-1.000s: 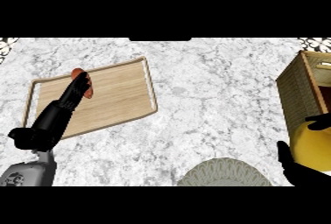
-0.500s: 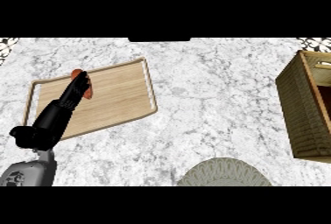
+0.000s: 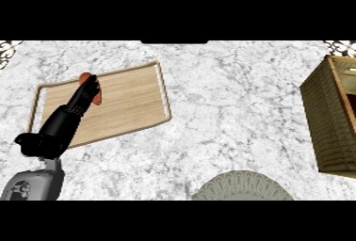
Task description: Pick the lemon from the placemat and place it in the basket
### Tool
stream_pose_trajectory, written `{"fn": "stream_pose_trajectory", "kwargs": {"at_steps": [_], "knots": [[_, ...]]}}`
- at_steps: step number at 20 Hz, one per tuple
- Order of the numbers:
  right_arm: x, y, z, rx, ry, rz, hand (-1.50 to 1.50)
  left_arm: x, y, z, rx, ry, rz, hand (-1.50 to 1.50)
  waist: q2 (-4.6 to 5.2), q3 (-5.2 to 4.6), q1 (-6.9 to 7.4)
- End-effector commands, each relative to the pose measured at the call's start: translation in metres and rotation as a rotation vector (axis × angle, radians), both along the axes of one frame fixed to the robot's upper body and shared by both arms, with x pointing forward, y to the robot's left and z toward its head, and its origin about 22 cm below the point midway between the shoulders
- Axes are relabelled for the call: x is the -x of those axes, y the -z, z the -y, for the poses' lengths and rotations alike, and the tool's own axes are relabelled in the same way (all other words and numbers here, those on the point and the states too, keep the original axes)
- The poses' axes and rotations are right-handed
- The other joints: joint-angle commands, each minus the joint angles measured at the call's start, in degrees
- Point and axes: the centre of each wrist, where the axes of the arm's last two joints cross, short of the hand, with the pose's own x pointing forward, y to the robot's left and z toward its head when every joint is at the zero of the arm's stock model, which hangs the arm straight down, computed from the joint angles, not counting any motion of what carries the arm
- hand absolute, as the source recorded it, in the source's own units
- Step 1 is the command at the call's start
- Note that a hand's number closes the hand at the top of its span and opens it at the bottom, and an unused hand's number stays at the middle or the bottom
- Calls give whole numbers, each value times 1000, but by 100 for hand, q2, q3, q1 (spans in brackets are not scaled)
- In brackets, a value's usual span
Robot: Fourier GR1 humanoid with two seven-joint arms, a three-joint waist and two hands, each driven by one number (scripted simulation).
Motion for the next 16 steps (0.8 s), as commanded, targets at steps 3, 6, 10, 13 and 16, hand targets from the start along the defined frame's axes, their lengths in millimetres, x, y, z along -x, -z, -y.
{"fn": "stream_pose_trajectory", "kwargs": {"at_steps": [3,6,10,13,16], "knots": [[-19,14,45,56,38,28,150,1,1,-7,0,14,-3,0,9,-1,44],[-19,25,61,39,99,117,150,-4,-8,22,6,14,-5,0,11,3,49],[-45,39,45,-100,95,141,-150,-11,6,-6,7,15,-8,0,9,-4,33],[-47,37,60,-26,84,123,-150,-12,2,3,8,-2,15,0,3,-3,28],[-35,18,73,-17,44,145,-150,6,-12,4,7,4,1,0,-9,-2,24]]}}
